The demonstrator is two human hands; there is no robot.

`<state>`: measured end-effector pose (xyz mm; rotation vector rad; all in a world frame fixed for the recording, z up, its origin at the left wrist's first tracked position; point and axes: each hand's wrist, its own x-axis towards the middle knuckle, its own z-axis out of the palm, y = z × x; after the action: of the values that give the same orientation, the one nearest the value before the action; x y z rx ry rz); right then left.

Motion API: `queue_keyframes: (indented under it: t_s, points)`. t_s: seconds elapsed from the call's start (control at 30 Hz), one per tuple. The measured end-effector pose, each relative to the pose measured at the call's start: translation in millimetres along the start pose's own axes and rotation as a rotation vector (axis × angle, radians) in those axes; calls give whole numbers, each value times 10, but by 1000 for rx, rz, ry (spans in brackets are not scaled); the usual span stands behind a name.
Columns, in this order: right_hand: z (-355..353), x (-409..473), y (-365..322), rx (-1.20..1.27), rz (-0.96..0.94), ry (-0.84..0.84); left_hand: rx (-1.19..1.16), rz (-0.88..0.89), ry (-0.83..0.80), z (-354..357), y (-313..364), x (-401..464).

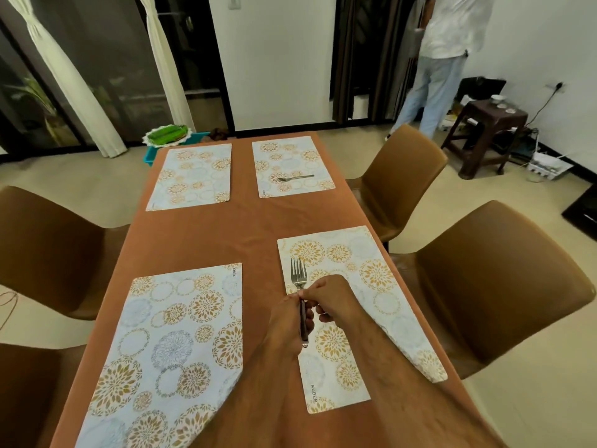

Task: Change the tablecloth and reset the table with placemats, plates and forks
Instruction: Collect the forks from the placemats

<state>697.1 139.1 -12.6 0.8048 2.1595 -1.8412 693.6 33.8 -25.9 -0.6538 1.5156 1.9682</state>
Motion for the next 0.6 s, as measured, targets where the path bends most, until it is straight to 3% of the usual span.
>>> queue_keyframes:
  t_s: [0.37,0.6]
  points:
    - [-275,-297,65,119,54,112,-3,-45,-162,222,-87,-197]
    - [-878,-347,106,119,32,98,-11,38,-74,883,-311,-448]
